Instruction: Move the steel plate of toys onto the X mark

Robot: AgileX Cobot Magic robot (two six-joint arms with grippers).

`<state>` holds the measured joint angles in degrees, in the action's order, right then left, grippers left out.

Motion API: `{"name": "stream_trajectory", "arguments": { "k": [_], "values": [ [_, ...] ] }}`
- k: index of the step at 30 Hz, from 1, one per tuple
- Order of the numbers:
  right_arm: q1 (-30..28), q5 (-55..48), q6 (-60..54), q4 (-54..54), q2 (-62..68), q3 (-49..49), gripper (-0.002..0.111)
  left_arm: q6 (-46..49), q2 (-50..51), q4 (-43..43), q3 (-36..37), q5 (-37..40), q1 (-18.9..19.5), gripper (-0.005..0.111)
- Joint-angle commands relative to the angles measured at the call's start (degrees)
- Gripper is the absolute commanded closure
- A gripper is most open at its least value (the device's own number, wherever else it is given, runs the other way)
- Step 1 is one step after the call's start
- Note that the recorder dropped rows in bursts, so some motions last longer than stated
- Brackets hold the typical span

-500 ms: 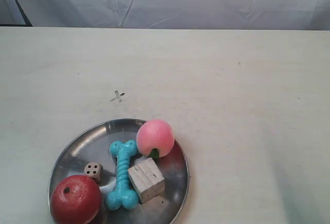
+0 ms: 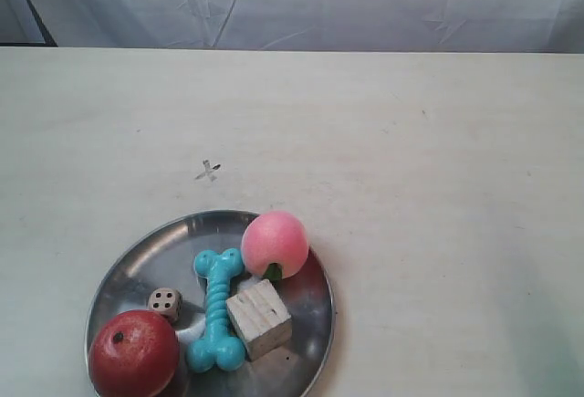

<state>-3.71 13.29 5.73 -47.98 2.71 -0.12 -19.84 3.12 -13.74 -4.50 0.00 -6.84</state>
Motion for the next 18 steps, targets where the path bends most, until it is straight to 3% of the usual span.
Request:
{"name": "stream_trajectory", "arguments": {
  "k": [1, 5, 7, 10, 12, 15, 18],
  "values": [
    [-0.23, 2.08, 1.98, -4.40, -0.16, 0.12, 0.108, 0.71, 7.95, 11.82, -9.29, 6.78, -0.14, 0.107],
    [-0.23, -0.66, 5.83, -3.14, -0.04, -3.23, 0.108, -0.53, 21.80, 24.68, -21.47, 17.91, -0.14, 0.107],
    [-0.23, -11.27, 5.61, 13.13, 2.71, -8.39, 0.108, -5.90, 32.27, 27.59, -26.00, 24.83, -0.14, 0.107],
    [-0.23, -26.31, 4.72, 25.88, 11.69, -14.07, 0.108, -2.39, 41.13, 18.21, -26.81, 26.35, -0.14, 0.107],
    [-0.13, -32.60, 2.26, 28.68, 20.17, -17.22, 0.108, 9.25, 47.48, 7.85, -26.81, 27.22, -0.14, 0.107],
    [1.15, -40.21, -7.60, 24.55, 36.08, -22.46, 0.108, 21.07, 56.28, -4.50, -26.81, 29.83, 0.00, 0.107],
    [2.41, -49.85, -20.73, 15.94, 51.74, -27.31, 0.108, 23.26, 63.75, -7.63, -26.81, 30.30, 0.57, 0.107]
  ]
}}
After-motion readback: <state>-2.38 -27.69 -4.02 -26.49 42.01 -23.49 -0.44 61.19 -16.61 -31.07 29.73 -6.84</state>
